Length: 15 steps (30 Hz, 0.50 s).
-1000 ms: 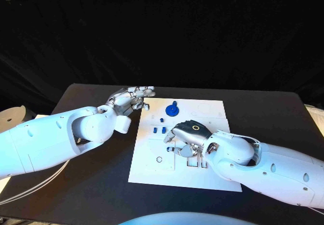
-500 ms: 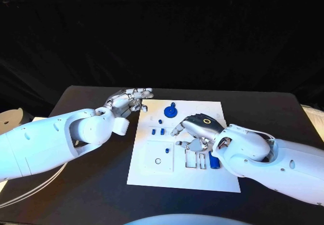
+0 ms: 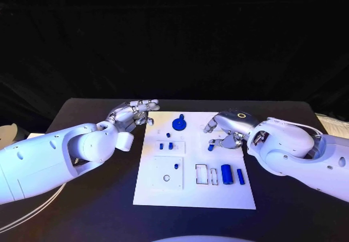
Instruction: Assemble the parts on the task board
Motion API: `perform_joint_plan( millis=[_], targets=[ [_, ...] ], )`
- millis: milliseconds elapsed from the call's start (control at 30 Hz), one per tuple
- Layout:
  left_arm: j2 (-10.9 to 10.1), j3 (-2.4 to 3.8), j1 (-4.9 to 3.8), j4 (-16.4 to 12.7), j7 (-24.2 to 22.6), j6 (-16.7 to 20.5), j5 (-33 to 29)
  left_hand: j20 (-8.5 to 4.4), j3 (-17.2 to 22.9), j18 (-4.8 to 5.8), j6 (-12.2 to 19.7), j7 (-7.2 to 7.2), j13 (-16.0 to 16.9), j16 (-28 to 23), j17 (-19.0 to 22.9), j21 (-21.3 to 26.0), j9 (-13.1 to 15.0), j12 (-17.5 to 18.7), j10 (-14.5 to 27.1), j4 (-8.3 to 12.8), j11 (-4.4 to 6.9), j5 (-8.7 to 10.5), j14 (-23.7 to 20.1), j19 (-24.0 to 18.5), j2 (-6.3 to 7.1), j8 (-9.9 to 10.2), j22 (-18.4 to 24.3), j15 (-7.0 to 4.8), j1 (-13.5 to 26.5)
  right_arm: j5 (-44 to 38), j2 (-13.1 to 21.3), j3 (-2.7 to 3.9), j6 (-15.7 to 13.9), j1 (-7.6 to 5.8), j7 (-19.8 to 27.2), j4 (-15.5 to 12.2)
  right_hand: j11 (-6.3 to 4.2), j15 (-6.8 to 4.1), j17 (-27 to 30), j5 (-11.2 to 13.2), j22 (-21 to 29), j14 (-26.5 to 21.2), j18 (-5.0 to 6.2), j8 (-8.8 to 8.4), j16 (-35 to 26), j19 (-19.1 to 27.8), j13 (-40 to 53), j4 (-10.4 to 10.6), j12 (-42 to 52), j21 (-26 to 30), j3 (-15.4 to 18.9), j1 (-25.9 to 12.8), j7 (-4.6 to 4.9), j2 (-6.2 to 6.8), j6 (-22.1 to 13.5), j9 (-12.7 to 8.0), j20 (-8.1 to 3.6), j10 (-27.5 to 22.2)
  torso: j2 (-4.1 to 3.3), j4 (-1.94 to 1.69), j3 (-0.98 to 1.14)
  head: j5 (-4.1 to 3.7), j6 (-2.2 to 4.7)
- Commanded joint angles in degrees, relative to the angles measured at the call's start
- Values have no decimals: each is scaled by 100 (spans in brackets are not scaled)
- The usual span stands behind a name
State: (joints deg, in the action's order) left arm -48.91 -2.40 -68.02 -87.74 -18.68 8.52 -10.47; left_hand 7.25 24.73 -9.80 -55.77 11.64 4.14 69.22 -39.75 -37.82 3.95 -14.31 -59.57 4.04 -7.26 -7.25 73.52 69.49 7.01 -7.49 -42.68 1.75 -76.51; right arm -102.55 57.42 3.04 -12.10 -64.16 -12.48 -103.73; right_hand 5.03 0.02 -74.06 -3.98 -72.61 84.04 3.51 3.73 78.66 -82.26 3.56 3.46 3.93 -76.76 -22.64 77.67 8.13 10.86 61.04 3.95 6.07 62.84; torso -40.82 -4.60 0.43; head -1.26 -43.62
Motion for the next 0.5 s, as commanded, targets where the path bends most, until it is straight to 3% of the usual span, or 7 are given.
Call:
perform_joint_plan(
  millis=[33,167,300,500],
  targets=[
    [4,3,-3,-20,-23,-123,38,7,-10,-63,39,-15,8,15,7,11,10,-16,40,26,9,-35,-44,-26,2,-39,10,12,-32,-174,7,-7,567,-5,-250,36,1,43,16,33,1,299,59,-21,-39,-9,-1,3,-16,37,43,14,-14,35,-43,-6,33,-31,-8,-5,11,-15,28],
    [-6,3,-3,-23,-21,-132,43,7,-11,-64,41,-14,10,17,12,9,11,-31,45,30,8,-34,-48,-28,-3,-50,9,12,-34,-213,-21,-13,763,-1,-271,86,2,45,34,26,13,298,62,-13,-50,-5,4,19,-1,48,78,22,-12,27,-29,-8,34,-3,-9,7,9,-19,49],
    [-6,3,-3,-18,-15,-140,45,7,-11,-64,41,-14,10,17,12,9,11,-31,45,30,8,-34,-48,-28,-3,-50,9,12,-34,-231,-49,-17,945,3,-292,129,4,46,51,34,29,297,65,-9,-62,0,7,38,13,61,118,26,-9,24,-15,-9,35,29,-4,-13,9,-26,37],
    [-17,3,-3,-14,-6,-145,46,8,-16,-64,44,-12,11,18,17,7,12,-40,49,28,7,-33,-51,-29,-4,-56,9,13,-27,-224,-80,-27,1120,14,-262,159,-1,44,72,40,35,296,66,0,-76,1,9,72,36,70,187,31,-13,16,26,-7,36,87,-8,-1,13,-3,22]
  ],
)
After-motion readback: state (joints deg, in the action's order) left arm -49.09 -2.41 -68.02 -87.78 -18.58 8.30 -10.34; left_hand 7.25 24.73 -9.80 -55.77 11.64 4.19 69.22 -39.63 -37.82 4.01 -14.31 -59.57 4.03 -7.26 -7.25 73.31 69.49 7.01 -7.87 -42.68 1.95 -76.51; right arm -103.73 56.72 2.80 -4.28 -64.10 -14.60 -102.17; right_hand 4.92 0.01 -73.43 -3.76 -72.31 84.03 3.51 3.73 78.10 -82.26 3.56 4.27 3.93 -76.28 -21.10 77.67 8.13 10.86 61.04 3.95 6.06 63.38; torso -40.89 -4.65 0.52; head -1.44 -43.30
